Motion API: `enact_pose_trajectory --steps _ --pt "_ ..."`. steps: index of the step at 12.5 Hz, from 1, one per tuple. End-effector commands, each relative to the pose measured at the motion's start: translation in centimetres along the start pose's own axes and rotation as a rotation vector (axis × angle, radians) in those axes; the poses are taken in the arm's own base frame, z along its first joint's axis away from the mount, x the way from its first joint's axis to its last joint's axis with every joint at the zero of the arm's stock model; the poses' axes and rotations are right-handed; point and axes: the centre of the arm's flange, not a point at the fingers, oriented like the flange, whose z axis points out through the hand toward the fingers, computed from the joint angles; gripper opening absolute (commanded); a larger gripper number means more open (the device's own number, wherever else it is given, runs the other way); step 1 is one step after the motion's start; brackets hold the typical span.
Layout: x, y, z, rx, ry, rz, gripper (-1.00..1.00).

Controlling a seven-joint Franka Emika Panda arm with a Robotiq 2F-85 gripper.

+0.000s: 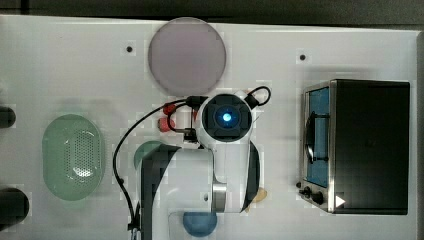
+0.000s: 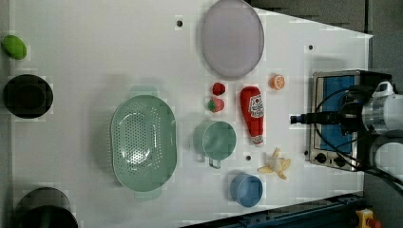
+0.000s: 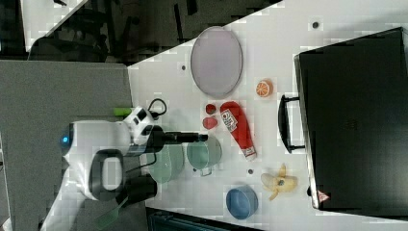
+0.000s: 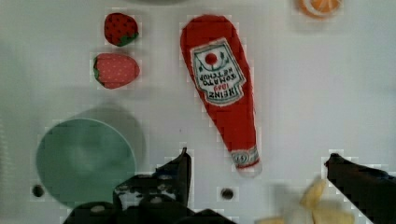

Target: Pick Ketchup from the table and place it in strainer.

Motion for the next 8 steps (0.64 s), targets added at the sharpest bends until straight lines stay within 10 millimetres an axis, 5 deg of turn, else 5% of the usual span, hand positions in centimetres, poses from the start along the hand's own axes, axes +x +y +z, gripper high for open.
enact_pose_trajectory --steps 1,8 --pt "0.8 -0.3 1.8 -0.006 0.064 -0.188 1.00" --pt "2.4 -0.3 11.9 -0.036 0.020 -0.256 1.00"
